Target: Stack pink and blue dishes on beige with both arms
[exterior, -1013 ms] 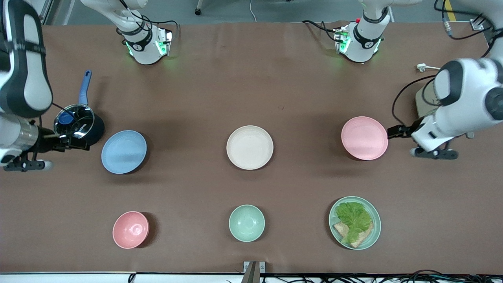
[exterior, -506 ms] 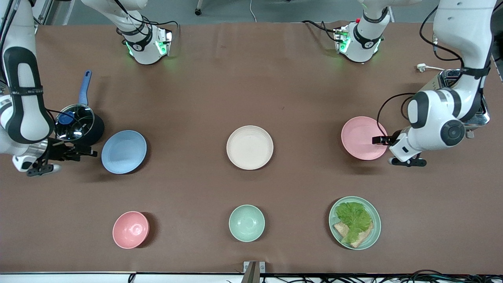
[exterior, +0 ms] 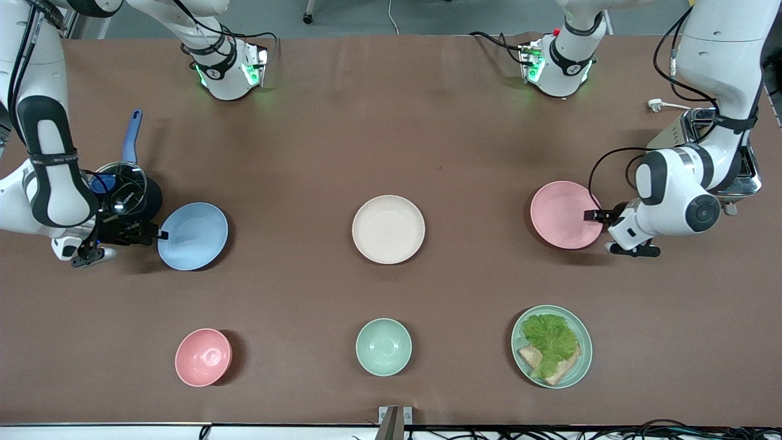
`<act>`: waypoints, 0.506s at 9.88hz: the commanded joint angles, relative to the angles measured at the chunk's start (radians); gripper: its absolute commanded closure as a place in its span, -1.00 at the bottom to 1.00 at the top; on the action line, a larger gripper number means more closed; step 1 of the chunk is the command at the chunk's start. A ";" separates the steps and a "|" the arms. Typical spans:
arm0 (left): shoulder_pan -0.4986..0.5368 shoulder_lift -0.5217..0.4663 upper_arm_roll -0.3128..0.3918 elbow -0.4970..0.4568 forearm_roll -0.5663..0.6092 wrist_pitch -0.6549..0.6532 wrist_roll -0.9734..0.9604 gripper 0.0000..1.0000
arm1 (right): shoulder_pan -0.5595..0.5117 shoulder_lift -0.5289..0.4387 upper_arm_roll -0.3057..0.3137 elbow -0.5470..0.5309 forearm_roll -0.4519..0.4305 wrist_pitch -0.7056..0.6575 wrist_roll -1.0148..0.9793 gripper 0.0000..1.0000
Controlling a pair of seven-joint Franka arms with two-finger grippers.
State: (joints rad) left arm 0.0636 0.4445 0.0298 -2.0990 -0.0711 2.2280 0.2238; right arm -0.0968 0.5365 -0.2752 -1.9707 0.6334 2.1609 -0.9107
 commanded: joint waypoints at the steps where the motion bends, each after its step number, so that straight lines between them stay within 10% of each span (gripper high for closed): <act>1: -0.001 0.008 -0.002 -0.021 -0.100 0.032 0.031 0.79 | -0.001 0.002 0.001 -0.033 0.049 0.020 -0.030 -0.15; 5: -0.010 -0.090 -0.020 -0.022 -0.252 0.016 0.029 0.99 | -0.001 0.014 -0.001 -0.031 0.080 0.020 -0.028 0.61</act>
State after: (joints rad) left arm 0.0628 0.4029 0.0164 -2.0959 -0.2865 2.2356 0.2501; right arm -0.0967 0.5486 -0.2752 -1.9882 0.6700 2.1693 -0.9142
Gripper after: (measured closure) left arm 0.943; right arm 0.639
